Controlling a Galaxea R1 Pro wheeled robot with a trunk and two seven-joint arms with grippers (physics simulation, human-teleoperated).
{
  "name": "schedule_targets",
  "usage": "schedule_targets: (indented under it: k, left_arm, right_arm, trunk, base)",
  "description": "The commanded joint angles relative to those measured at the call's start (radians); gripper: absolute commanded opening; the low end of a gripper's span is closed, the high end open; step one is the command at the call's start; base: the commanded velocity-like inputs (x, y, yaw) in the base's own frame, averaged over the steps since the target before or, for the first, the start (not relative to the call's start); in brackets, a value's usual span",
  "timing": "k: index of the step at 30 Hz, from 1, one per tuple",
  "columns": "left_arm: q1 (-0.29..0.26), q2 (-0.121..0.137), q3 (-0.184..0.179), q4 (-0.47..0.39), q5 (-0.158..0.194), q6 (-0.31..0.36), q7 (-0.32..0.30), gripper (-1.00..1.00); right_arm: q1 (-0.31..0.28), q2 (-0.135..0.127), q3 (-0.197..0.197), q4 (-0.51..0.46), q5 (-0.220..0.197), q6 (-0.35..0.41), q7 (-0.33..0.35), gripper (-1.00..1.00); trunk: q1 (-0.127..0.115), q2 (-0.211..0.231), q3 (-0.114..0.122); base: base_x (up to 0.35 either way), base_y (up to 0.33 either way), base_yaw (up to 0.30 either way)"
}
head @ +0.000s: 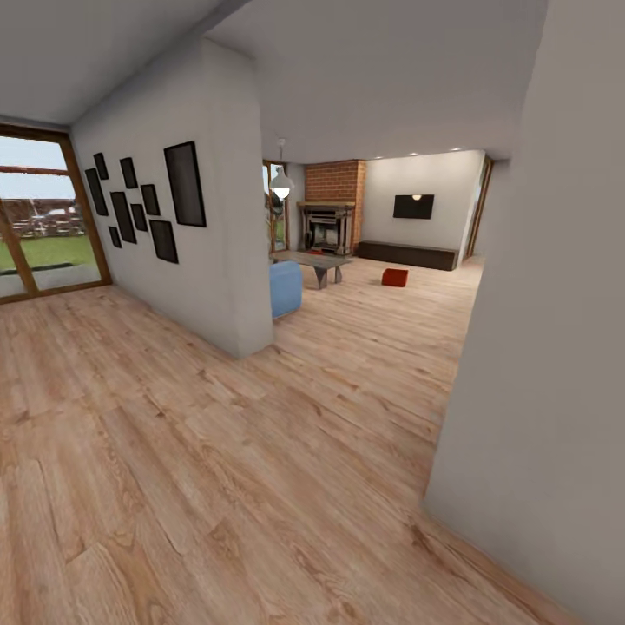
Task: Move the two storage containers from the living room to the garage. In the garage, place one container on the floor and stack the other container on top of it (either order is fine).
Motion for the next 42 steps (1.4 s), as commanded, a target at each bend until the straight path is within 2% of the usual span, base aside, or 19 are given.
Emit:
schedule_targets:
  k: [1,42]
  left_arm:
    - [0.000,0.000,0.000,-0.001,0.005,0.000,0.001,1.00]
    - [0.000,0.000,0.000,-0.001,0.005,-0.001,0.001,1.00]
  right_arm:
    - [-0.001,0.001,0.008,0.002,-0.008,-0.005,0.000,1.00]
    - [-0.001,0.001,0.008,0.002,-0.008,-0.005,0.000,1.00]
  trunk:
    - [0.001,0.000,-0.001]
    - [0.001,0.000,-0.001]
  base:
    - [0.324,0.000,0.000]
    - [0.324,0.000,0.000]
